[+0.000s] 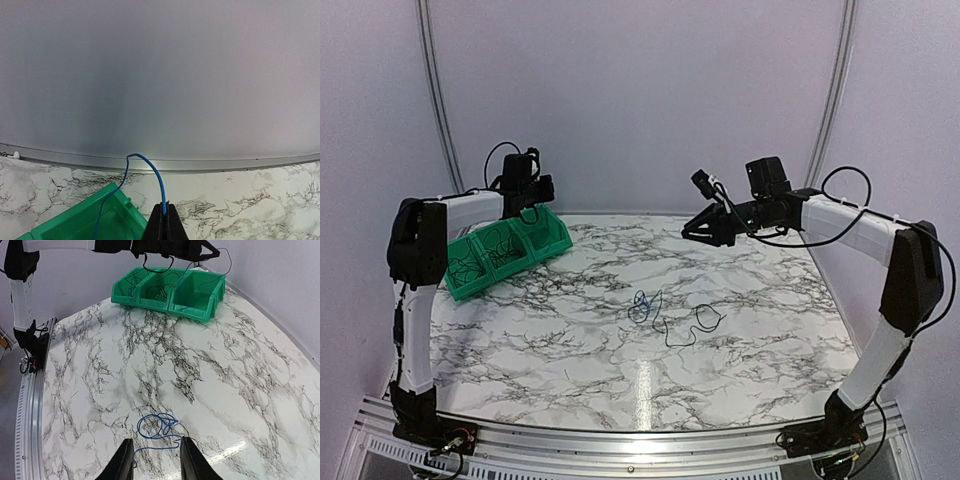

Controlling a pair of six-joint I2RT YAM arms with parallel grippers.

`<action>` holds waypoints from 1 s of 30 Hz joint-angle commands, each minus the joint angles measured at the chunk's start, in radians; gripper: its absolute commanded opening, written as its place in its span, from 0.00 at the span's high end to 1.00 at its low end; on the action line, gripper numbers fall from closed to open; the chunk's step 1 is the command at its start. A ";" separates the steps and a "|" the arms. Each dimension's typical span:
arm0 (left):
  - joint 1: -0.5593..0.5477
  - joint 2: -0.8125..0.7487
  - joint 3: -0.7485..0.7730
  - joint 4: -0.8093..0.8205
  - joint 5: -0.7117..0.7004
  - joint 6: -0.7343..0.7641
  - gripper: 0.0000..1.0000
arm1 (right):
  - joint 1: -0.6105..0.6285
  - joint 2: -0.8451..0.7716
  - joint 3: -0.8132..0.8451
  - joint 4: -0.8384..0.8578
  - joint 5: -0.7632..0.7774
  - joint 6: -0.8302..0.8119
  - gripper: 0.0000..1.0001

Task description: Untangle the cables

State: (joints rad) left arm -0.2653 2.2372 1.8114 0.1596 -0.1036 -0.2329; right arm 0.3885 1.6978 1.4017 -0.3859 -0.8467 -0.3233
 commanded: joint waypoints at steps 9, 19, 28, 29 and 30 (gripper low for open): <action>0.014 -0.060 -0.194 0.023 0.081 -0.049 1.00 | -0.005 0.016 0.031 -0.022 0.007 -0.014 0.69; 0.014 -0.073 -0.280 -0.002 0.084 -0.088 1.00 | -0.004 0.017 0.030 -0.022 -0.002 -0.010 0.70; 0.014 0.014 -0.150 -0.077 0.083 -0.076 1.00 | -0.005 0.010 0.029 -0.024 0.006 -0.016 0.70; 0.014 0.018 -0.143 -0.081 0.094 -0.072 1.00 | -0.004 0.010 0.031 -0.025 0.006 -0.016 0.70; 0.014 0.022 -0.136 -0.083 0.100 -0.065 1.00 | -0.004 0.010 0.031 -0.025 0.006 -0.017 0.70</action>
State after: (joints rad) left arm -0.2550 2.2204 1.6283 0.1268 -0.0315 -0.3103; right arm 0.3885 1.7039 1.4017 -0.4042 -0.8436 -0.3271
